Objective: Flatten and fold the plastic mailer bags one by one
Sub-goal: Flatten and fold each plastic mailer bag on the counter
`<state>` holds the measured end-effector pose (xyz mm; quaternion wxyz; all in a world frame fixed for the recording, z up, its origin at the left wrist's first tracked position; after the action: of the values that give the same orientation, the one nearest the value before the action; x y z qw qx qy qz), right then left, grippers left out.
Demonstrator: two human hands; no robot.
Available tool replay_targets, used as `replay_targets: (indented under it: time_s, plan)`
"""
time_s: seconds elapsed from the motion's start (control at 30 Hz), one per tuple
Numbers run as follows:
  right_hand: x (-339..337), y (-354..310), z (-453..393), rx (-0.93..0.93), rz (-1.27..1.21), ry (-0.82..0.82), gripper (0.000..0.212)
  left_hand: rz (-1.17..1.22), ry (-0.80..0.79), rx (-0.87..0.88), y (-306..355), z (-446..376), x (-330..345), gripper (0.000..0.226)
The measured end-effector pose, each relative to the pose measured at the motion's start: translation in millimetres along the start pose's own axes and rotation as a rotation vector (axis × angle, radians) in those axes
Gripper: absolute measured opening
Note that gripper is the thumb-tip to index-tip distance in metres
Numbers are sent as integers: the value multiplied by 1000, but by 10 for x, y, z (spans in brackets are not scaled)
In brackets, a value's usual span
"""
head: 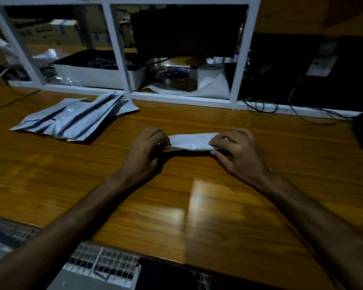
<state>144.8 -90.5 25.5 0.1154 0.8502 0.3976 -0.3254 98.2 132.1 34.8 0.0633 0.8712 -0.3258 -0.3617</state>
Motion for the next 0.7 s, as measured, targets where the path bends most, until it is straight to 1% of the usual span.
replay_targets:
  time_s: [0.13, 0.3, 0.5, 0.6, 0.7]
  plan:
    - [-522, -4, 347, 1, 22, 26, 19, 79, -44, 75, 472, 70, 232, 13]
    - [-984, -17, 734, 77, 50, 42, 14, 122, -95, 141, 899, 134, 438, 14]
    - [-1315, -42, 1085, 234, 39, 42, 10, 208, -142, 246, 1289, 180, 612, 12]
    - [-1389, 4, 1253, 332, 63, 8, 15, 198, -201, 275, 1333, 250, 721, 8]
    - [-1439, 75, 1395, 419, 86, -16, 18, 165, -215, 280, 1357, 312, 739, 10]
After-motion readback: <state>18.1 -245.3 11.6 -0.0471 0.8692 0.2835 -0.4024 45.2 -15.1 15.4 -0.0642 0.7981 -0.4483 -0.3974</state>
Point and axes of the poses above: each hand's wrist, its own z-axis away from the middle knuckle, its own x-axis out of the palm, y = z × x, the point moved 9 cm from there along -z, towards the middle knuckle, and after that the axes turned 10 degrees about y, right-handed, at the moved point
